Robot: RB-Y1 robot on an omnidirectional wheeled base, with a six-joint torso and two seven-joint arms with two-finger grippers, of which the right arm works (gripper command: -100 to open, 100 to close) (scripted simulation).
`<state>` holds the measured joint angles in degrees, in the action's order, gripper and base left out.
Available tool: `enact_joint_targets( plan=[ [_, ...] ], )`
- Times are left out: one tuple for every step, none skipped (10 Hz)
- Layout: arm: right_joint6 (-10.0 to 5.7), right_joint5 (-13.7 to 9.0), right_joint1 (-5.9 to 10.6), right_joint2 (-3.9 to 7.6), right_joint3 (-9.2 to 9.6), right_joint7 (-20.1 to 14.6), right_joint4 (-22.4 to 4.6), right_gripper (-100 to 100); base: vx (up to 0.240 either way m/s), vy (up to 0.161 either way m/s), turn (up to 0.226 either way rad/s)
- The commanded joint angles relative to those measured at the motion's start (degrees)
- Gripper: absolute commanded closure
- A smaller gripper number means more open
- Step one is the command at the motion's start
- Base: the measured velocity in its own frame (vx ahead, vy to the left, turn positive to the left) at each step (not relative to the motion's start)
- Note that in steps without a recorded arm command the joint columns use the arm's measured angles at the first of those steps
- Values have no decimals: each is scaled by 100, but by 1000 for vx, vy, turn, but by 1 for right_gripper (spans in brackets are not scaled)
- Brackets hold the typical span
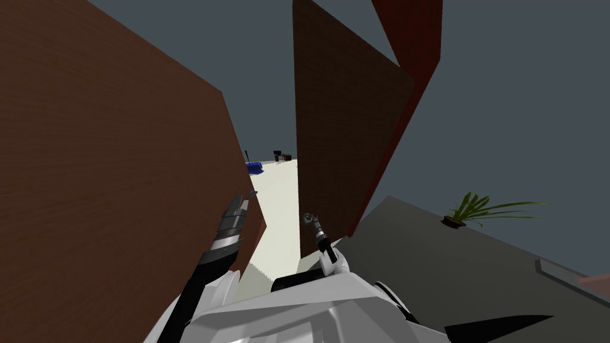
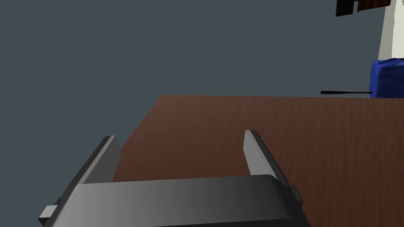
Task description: Push the door open
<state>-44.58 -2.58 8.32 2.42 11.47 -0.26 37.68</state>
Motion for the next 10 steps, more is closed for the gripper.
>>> enact_joint_targets(
  plan=[
    [-82, -77, 29, 81, -193, 71, -48, 100, 127, 126, -46],
    [-82, -77, 29, 81, -193, 71, -48, 100, 123, 99, -67],
    [-83, -115, 35, 100, -280, 98, -58, 100, 119, 80, -43],
    [-83, -133, 37, 110, -323, 111, -63, 100, 139, 85, -51],
    [-83, -172, 43, 121, -412, 139, -74, 100, 143, 92, -58],
    [-83, -172, 43, 121, -412, 139, -74, 100, 99, 83, -32],
    [-83, -172, 43, 121, -412, 139, -74, 100, 51, 46, -24],
    [-83, -229, 51, 130, -546, 181, -89, 100, 112, 97, -73],
    [-83, -249, 54, 131, -591, 195, -94, 100, 138, 128, -101],
    [-84, -286, 59, 128, -679, 223, -105, 100, 147, 121, -87]
  ],
)
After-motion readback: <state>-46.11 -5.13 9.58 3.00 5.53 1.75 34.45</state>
